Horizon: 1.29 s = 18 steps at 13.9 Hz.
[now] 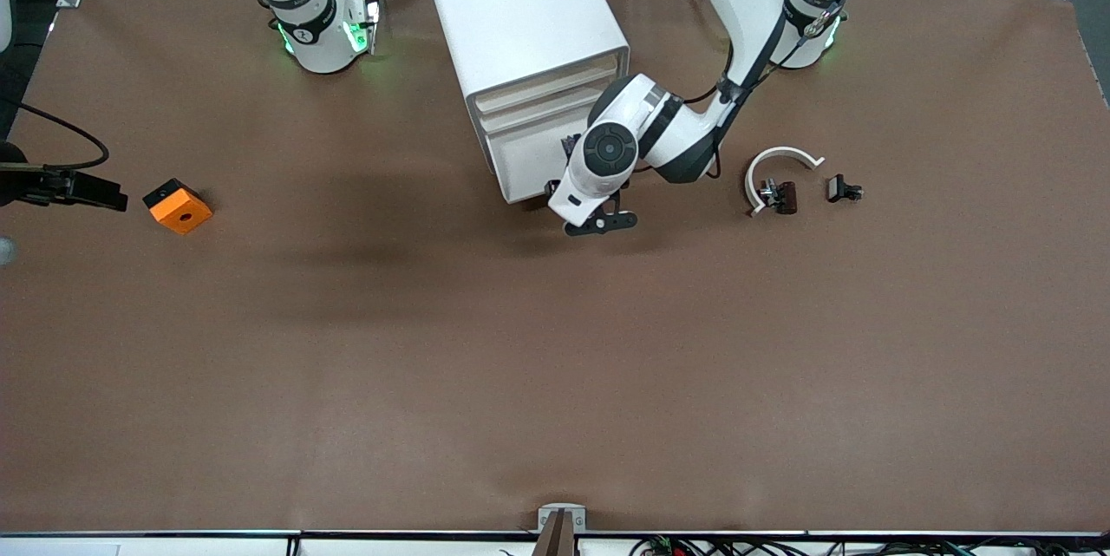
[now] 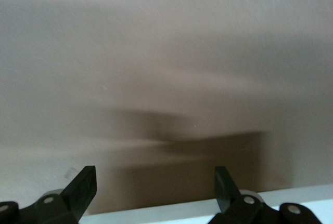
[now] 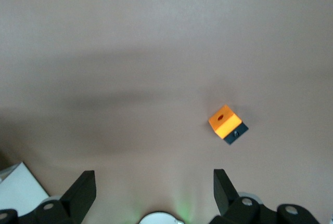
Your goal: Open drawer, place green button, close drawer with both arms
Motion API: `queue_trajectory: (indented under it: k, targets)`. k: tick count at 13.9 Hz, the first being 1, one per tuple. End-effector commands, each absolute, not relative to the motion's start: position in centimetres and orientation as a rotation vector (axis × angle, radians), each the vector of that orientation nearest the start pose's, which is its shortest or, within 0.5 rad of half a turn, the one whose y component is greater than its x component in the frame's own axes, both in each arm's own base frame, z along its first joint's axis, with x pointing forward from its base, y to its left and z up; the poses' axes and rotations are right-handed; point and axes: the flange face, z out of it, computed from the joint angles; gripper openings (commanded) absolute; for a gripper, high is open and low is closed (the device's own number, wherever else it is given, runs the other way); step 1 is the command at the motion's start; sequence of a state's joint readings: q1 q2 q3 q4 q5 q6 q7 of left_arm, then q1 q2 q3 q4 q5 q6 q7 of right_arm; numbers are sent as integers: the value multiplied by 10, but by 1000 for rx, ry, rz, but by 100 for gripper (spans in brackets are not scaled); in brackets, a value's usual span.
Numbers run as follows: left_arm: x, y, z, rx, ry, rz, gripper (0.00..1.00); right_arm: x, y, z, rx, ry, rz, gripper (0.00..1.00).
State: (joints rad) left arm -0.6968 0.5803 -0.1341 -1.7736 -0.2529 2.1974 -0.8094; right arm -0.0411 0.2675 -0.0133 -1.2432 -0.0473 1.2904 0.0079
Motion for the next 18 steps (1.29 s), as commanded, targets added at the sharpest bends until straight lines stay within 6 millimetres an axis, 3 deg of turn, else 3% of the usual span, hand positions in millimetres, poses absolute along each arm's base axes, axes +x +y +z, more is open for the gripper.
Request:
queue_trajectory:
  k: [1, 6, 11, 13, 16, 18]
  targets:
    - [416, -491, 227, -3178, -299, 578, 100, 589, -37, 619, -3168, 115, 368, 100]
    - [380, -517, 213, -3166, -211, 663, 100, 568, -30, 653, -3167, 105, 306, 100]
    - [363, -526, 201, -3154, -220, 750, 100, 561, -22, 653, -3146, 100, 352, 100]
    - [363, -526, 202, -3153, -223, 752, 100, 558, -19, 651, -3142, 251, 406, 100]
    - [385, -514, 211, -3160, -279, 741, 100, 558, -3, 650, -3151, 218, 399, 100]
    - [427, -489, 229, -3198, -361, 684, 100, 557, 1, 656, -3151, 177, 348, 100]
